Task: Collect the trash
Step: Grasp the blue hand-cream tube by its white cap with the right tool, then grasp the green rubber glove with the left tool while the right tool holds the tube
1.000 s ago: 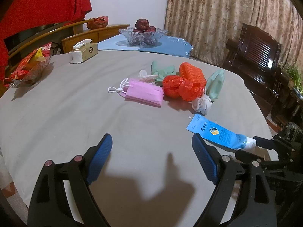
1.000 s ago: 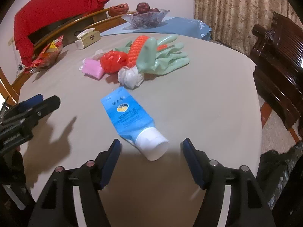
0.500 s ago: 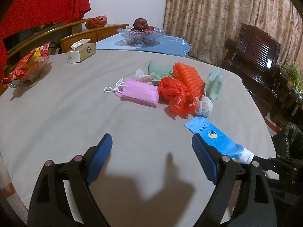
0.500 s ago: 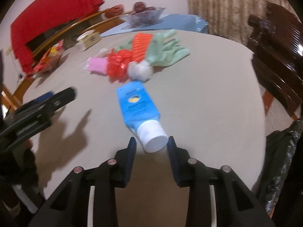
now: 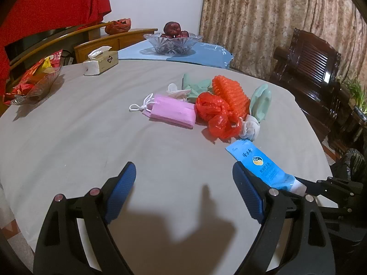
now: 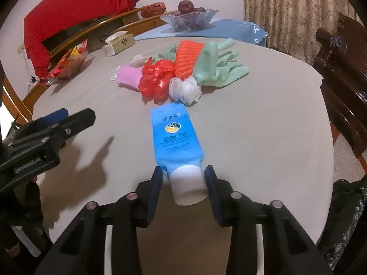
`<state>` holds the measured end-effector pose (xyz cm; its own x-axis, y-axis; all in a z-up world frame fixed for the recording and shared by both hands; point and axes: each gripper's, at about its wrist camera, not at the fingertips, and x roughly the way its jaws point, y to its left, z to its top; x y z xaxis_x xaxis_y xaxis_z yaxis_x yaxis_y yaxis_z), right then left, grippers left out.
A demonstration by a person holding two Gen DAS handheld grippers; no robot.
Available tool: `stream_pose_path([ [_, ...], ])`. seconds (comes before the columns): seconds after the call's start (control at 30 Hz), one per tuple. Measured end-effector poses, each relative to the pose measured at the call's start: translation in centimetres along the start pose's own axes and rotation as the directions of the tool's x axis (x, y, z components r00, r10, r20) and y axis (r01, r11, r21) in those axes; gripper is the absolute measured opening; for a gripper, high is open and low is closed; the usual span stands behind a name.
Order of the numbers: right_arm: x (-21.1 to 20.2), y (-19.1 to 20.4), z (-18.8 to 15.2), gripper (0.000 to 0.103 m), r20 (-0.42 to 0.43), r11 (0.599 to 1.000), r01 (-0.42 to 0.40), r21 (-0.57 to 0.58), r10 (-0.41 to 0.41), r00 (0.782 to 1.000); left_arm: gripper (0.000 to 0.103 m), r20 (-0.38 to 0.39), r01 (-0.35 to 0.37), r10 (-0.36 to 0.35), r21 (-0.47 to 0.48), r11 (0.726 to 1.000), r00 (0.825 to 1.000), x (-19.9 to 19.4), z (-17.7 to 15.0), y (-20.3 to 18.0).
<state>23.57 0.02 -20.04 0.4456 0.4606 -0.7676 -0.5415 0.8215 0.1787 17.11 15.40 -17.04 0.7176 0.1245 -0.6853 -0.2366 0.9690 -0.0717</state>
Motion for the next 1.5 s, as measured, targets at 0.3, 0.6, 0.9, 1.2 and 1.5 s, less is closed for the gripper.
stream_pose_path([
  [0.3, -2.9, -0.5, -2.7, 0.029, 0.001, 0.998, 0.033, 0.058, -0.034, 0.999, 0.084, -0.007, 0.008, -0.007, 0.008, 1.0, 1.0, -0.1, -0.4, 0.0],
  [0.6, -4.4, -4.4, -2.6, 0.029, 0.039, 0.972, 0.116, 0.206, -0.127, 0.991, 0.084, -0.005, 0.046, -0.046, 0.038, 0.998, 0.999, -0.2, -0.4, -2.3],
  [0.9, -3.6, -7.4, 0.7, 0.029, 0.085, 0.95, 0.142, 0.278, -0.171, 0.982, 0.075, 0.017, 0.099, -0.1, 0.08, 0.992, 0.995, 1.6, 1.7, -5.3],
  [1.2, -3.5, -9.6, 3.1, 0.029, 0.106, 0.935, 0.157, 0.319, -0.199, 0.974, 0.063, 0.034, 0.135, -0.142, 0.156, 0.978, 0.989, 4.6, 3.9, -9.5],
  [1.5, -2.9, -10.3, 3.2, 0.029, 0.101, 0.932, 0.147, 0.33, -0.19, 0.977, 0.059, -0.019, 0.097, -0.095, 0.195, 0.976, 0.995, 8.0, 4.4, -11.4],
])
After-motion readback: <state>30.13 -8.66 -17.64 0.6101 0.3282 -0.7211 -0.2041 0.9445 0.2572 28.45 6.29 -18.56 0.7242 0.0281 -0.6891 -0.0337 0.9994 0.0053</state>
